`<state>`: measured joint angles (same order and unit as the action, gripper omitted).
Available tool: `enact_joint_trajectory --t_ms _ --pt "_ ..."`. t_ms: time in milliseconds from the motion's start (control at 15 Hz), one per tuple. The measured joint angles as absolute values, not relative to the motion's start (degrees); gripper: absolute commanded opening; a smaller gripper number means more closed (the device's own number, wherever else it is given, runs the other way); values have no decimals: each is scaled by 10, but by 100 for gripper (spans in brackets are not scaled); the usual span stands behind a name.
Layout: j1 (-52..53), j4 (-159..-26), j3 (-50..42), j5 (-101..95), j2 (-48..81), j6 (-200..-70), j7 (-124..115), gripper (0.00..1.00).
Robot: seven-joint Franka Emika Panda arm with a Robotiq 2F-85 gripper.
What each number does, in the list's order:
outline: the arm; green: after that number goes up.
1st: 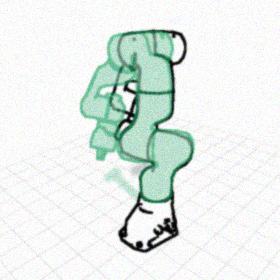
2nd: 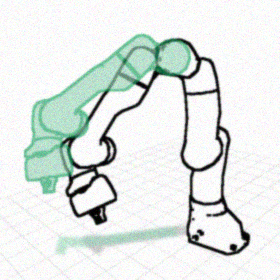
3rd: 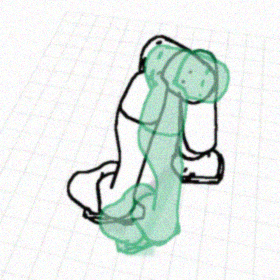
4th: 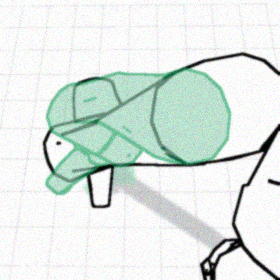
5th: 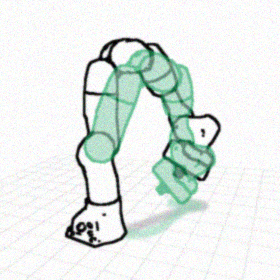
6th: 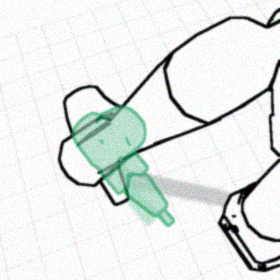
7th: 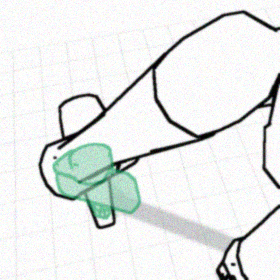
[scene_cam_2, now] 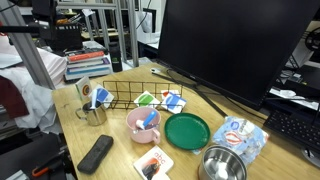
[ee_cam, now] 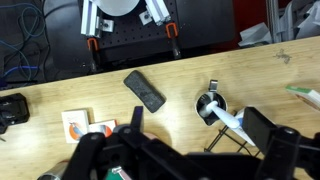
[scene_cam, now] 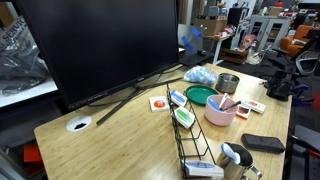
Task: Move the black object from the right from the left
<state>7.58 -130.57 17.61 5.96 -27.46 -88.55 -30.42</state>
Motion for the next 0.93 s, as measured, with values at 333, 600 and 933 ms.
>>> enact_joint_trajectory --t_ms 333,600,933 --pt "45 -1332 154 61 -269 -906 -371 100" --pt "26 -1379 134 65 -268 -906 -443 100" --pt "9 -1452 108 84 -268 -909 -520 100"
